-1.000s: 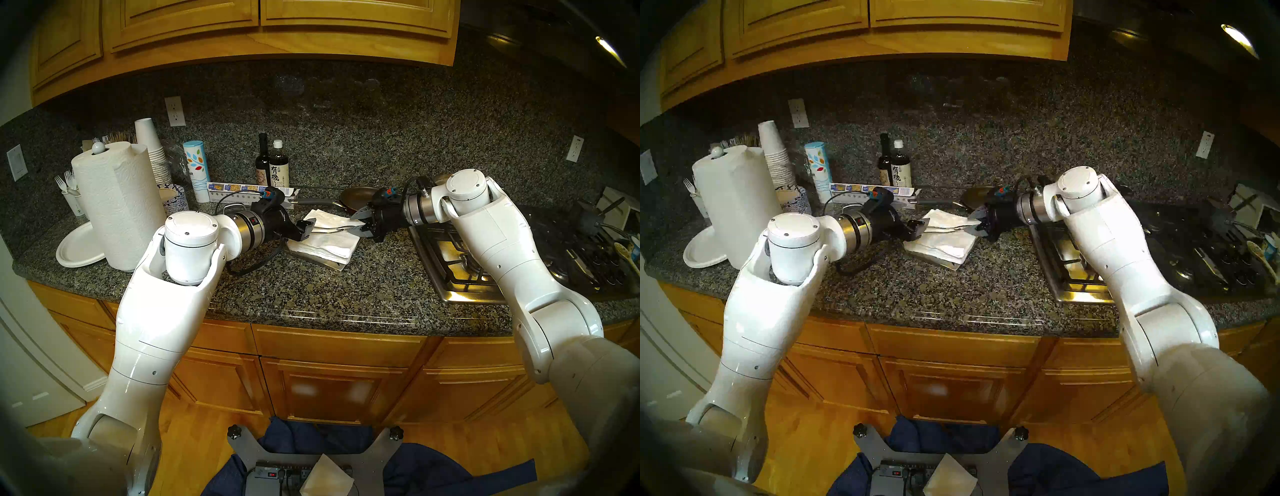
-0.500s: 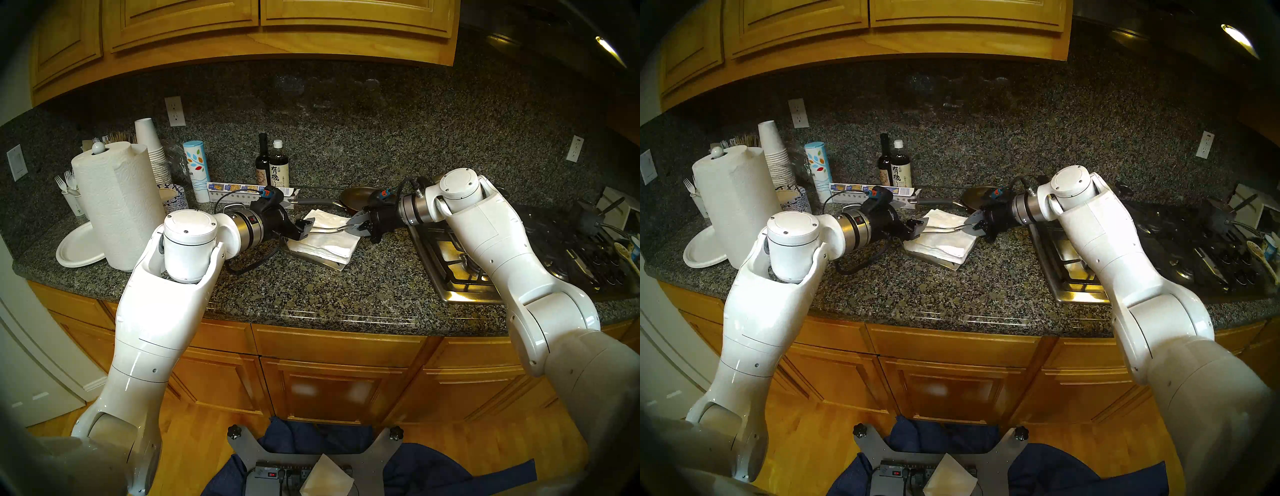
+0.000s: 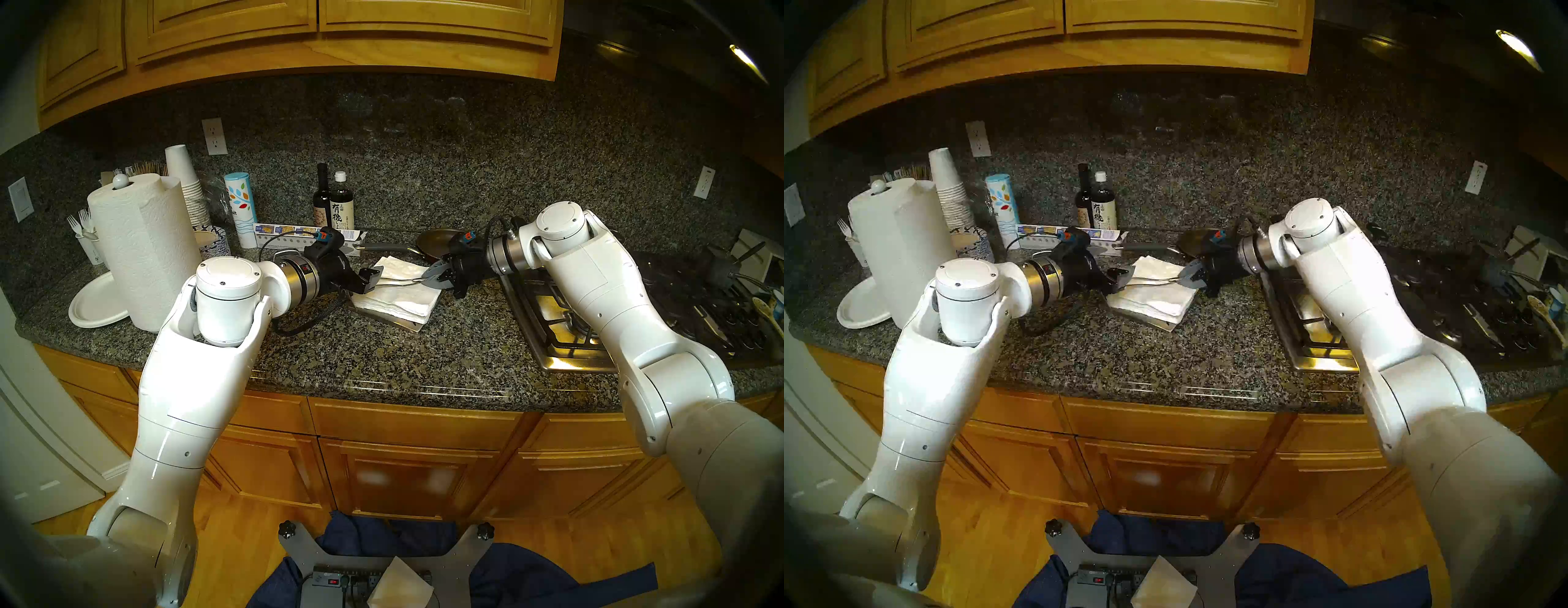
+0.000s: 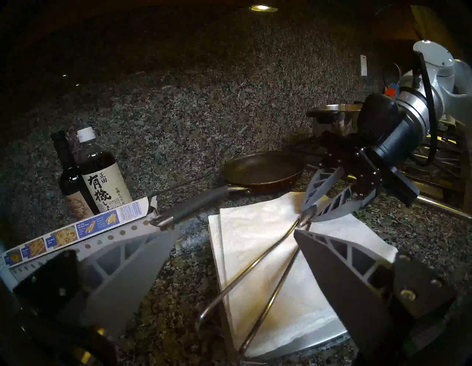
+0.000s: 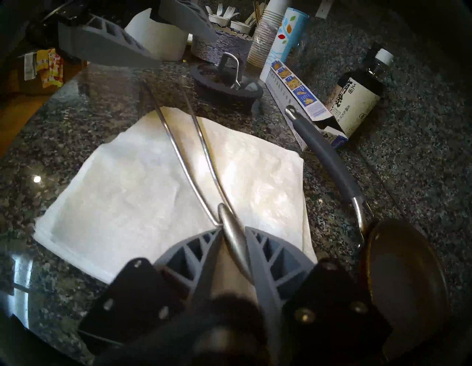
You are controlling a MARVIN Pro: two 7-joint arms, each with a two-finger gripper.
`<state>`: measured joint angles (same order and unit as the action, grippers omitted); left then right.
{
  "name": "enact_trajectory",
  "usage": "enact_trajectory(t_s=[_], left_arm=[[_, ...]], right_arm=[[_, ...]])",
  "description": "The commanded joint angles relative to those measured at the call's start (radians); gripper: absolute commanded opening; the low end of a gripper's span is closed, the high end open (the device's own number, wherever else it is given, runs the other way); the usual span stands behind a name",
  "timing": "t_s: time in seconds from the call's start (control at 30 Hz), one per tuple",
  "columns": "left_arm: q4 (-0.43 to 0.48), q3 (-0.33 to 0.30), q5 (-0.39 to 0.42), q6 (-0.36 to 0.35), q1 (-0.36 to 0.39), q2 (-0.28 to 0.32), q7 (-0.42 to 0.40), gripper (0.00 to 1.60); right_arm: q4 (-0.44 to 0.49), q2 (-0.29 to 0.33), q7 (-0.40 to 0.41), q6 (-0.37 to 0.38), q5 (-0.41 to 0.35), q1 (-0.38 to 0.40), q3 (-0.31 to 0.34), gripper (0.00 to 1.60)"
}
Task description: Take napkin out of napkin holder
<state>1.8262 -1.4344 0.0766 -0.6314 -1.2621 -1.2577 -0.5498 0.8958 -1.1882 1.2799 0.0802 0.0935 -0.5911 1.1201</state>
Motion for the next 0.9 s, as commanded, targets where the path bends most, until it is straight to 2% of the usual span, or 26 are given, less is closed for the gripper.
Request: enact_trajectory(t_s=[0.0,0.1,0.13,0.17,0.2,0.3,0.4,0.5,0.63,0.67,0.8,0.87], left_arm=[[0.033,-0.009,0.0,0.006,0.026,0.0,0.001,1.6],[0.037,-0.008,0.0,0.002,0.025,0.003,-0.005,1.6],[0.038,-0.008,0.0,0.001,0.025,0.003,-0.006,1.6],[0.039,-0.009,0.0,0.001,0.025,0.003,-0.007,1.6],[0.039,-0.009,0.0,0.001,0.025,0.002,-0.007,1.6],[0.042,-0.011,-0.001,0.0,0.023,0.002,-0.008,1.6],[0.044,-0.013,-0.002,-0.001,0.022,0.002,-0.008,1.6],[0.046,-0.017,-0.003,-0.001,0.019,0.003,-0.006,1.6],[0.046,-0.019,-0.003,0.0,0.015,0.004,-0.006,1.6],[0.046,-0.019,-0.003,-0.001,0.015,0.005,-0.006,1.6],[0.048,-0.02,-0.002,-0.002,0.013,0.005,-0.006,1.6],[0.049,-0.02,-0.002,-0.003,0.013,0.006,-0.006,1.6]], right_arm=[[0.027,0.008,0.012,0.003,-0.007,0.034,0.014,0.56],[0.03,0.009,0.014,0.008,-0.003,0.035,0.012,0.52],[0.028,0.01,0.015,0.007,-0.002,0.036,0.012,0.61],[0.025,0.009,0.015,0.006,-0.001,0.038,0.012,0.8],[0.025,0.01,0.008,0.007,0.006,0.04,0.009,0.84],[0.012,0.007,0.007,0.004,0.008,0.047,0.009,0.81],[0.005,0.005,0.008,0.002,0.01,0.051,0.007,0.9],[-0.001,0.004,0.008,0.0,0.012,0.055,0.005,0.81],[-0.014,-0.001,0.011,-0.001,0.019,0.063,-0.001,0.79],[-0.019,-0.002,0.012,0.0,0.02,0.065,-0.002,0.73],[-0.039,-0.008,0.013,-0.006,0.028,0.07,-0.007,0.69],[-0.04,-0.01,0.015,-0.01,0.028,0.071,-0.005,0.58]])
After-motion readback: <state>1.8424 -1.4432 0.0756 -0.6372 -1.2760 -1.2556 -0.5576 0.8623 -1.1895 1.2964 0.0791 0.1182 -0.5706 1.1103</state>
